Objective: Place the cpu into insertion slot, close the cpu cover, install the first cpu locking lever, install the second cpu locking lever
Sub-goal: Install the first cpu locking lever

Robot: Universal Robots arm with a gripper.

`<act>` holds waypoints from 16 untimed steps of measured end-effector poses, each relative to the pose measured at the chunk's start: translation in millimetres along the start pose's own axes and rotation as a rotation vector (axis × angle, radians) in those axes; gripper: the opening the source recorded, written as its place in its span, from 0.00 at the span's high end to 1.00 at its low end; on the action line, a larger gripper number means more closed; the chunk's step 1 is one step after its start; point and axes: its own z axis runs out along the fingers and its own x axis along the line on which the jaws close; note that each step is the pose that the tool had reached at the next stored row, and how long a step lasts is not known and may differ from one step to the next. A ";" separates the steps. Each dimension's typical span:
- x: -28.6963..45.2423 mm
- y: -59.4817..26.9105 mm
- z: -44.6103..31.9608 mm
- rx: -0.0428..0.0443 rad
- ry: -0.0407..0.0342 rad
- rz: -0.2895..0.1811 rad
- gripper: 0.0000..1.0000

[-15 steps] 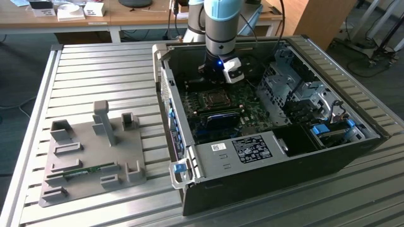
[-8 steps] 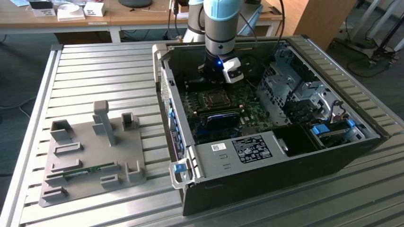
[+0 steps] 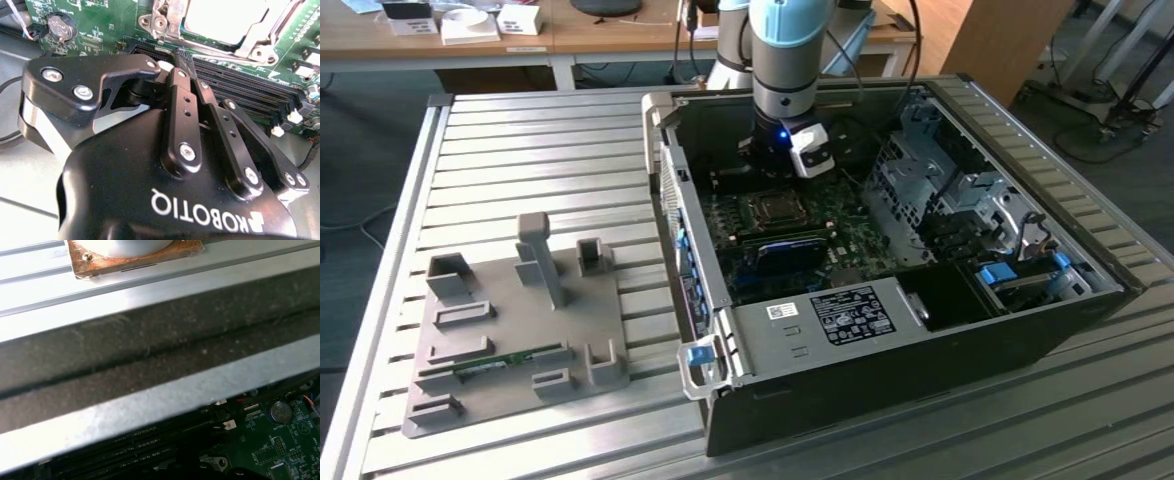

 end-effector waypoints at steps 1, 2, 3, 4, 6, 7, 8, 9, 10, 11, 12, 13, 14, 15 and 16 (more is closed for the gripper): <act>0.1 -0.1 0.3 -0.0001 -0.0005 0.000 0.89; 0.1 -0.2 0.7 -0.0003 -0.0009 0.000 0.89; 0.1 -0.2 0.9 -0.0004 -0.0013 0.000 0.89; 0.1 -0.3 1.1 -0.0005 -0.0015 0.000 0.89; 0.1 -0.4 1.2 -0.0005 -0.0017 0.000 0.89; 0.1 -0.4 1.2 -0.0006 -0.0017 0.000 0.89; 0.1 -0.4 1.2 -0.0004 -0.0017 0.000 0.89; 0.1 -0.4 1.2 0.0000 -0.0018 0.000 0.89; 0.1 -0.5 1.2 0.0005 -0.0021 0.000 0.89; 0.0 -0.7 1.2 0.0011 -0.0025 -0.001 0.89; 0.0 -0.9 1.2 0.0018 -0.0028 -0.001 0.89; -0.1 -1.1 1.1 0.0025 -0.0031 -0.001 0.89; -0.2 -1.3 1.1 0.0031 -0.0034 -0.001 0.89; -0.3 -1.5 1.1 0.0039 -0.0037 -0.001 0.89; -0.3 -1.7 1.0 0.0046 -0.0040 -0.002 0.89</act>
